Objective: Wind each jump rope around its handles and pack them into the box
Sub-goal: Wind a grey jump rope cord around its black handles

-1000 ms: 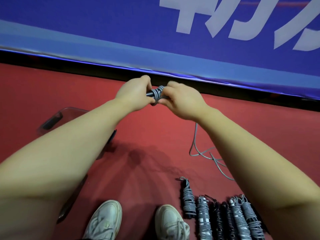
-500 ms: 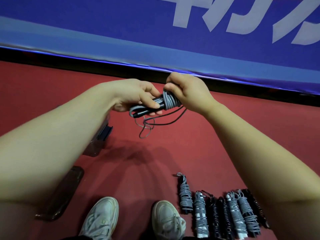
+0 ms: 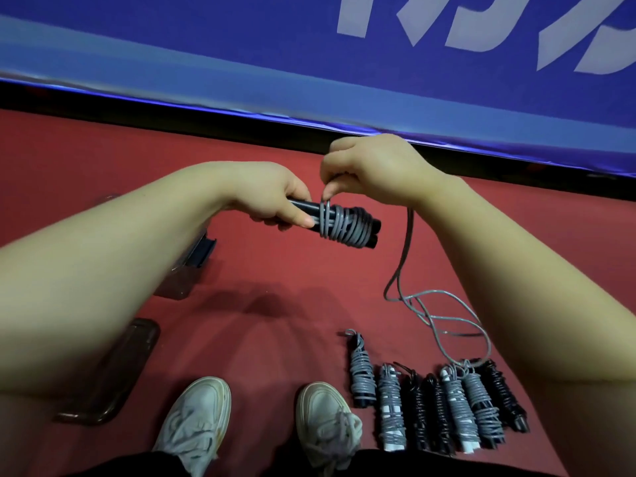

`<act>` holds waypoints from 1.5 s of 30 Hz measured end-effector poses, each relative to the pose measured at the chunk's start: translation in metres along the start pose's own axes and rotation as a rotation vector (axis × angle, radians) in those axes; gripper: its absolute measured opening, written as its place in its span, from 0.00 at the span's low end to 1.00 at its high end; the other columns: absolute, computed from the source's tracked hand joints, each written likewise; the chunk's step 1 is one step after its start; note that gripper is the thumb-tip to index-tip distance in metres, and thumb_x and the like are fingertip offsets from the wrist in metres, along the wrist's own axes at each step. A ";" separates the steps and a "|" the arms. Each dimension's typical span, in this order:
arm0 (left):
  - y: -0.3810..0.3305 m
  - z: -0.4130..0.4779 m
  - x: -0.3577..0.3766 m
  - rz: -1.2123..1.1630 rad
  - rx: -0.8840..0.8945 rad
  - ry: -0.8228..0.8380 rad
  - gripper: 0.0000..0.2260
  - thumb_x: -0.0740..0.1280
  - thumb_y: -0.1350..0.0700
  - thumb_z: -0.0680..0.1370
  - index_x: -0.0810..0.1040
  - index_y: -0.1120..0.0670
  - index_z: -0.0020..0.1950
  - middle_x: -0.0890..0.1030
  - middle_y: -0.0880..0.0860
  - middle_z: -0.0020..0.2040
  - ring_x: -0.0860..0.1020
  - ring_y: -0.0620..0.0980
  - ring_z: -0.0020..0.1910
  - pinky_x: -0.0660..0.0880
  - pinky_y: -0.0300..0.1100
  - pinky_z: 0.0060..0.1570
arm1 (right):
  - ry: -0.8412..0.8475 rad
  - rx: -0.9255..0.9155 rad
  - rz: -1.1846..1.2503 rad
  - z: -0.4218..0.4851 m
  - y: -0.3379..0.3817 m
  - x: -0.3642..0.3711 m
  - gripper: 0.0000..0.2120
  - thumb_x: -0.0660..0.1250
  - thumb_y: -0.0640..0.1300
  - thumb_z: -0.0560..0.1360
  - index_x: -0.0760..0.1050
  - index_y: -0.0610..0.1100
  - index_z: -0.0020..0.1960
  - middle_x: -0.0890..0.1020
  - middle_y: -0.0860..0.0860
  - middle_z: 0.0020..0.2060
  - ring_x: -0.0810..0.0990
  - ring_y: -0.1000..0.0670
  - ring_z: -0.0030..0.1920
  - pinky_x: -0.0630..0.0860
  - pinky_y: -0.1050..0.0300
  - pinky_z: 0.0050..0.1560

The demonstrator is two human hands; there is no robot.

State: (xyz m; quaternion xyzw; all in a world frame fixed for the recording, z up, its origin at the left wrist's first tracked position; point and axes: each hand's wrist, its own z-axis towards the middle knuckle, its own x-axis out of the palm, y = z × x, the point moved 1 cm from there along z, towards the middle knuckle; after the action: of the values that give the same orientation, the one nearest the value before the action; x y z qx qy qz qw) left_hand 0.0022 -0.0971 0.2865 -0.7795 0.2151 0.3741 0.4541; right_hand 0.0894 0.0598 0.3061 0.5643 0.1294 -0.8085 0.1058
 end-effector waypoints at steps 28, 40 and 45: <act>-0.001 -0.011 -0.019 -0.591 0.338 -0.082 0.04 0.64 0.54 0.77 0.72 0.53 0.43 0.74 0.48 0.31 0.67 0.42 0.27 0.61 0.30 0.24 | -0.293 0.572 0.896 -0.012 0.000 0.044 0.12 0.59 0.38 0.74 0.63 0.47 0.33 0.67 0.54 0.26 0.66 0.61 0.24 0.62 0.71 0.29; -0.002 0.003 -0.029 -1.177 0.142 -0.353 0.06 0.57 0.55 0.82 0.70 0.56 0.51 0.71 0.51 0.32 0.65 0.41 0.24 0.59 0.29 0.18 | -0.316 0.648 0.550 0.033 0.033 0.057 0.11 0.53 0.45 0.81 0.68 0.41 0.59 0.80 0.40 0.51 0.77 0.39 0.53 0.71 0.48 0.49; 0.007 -0.005 -0.038 -1.100 0.105 -0.439 0.07 0.59 0.55 0.82 0.73 0.56 0.47 0.72 0.51 0.32 0.66 0.41 0.24 0.59 0.30 0.18 | -0.445 0.639 0.678 0.036 0.020 0.057 0.09 0.56 0.46 0.81 0.66 0.51 0.42 0.72 0.55 0.30 0.70 0.54 0.31 0.67 0.55 0.38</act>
State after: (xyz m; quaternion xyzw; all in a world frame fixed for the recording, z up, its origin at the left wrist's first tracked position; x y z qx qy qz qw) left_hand -0.0249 -0.1049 0.3140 -0.6574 -0.3010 0.2250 0.6532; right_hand 0.0446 0.0278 0.2630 0.3929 -0.3401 -0.8283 0.2093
